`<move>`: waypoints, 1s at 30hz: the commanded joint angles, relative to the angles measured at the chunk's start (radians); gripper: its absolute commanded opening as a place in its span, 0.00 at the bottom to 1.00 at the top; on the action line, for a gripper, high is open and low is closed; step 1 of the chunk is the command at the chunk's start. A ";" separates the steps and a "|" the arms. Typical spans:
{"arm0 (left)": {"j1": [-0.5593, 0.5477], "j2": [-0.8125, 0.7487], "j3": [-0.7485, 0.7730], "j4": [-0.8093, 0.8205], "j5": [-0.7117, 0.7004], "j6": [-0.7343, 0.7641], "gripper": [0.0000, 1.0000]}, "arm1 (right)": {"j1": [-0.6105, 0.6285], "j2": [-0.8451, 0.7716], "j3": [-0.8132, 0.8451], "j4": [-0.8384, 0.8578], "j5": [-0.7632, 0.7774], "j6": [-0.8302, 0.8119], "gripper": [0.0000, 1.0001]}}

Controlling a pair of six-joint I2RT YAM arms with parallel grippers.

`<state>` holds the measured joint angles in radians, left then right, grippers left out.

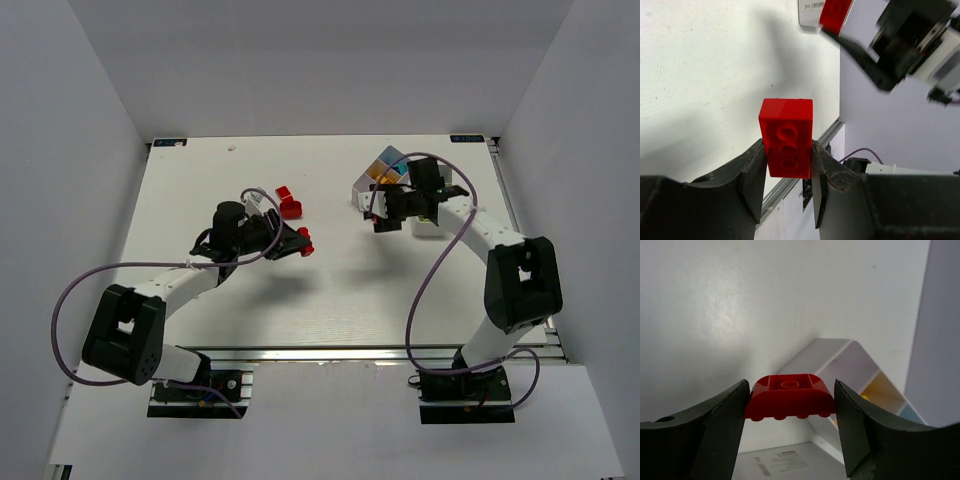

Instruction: Sort the legos into containers by color

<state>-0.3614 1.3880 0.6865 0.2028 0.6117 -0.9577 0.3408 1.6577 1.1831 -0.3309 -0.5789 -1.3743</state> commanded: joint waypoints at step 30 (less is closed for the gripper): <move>0.024 -0.038 -0.033 0.023 -0.003 0.000 0.11 | -0.062 0.349 0.464 -0.252 -0.006 -0.569 0.68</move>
<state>-0.3450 1.3521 0.6121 0.2104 0.5896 -0.9684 0.2771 1.9965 1.6402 -0.6079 -0.5850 -1.9495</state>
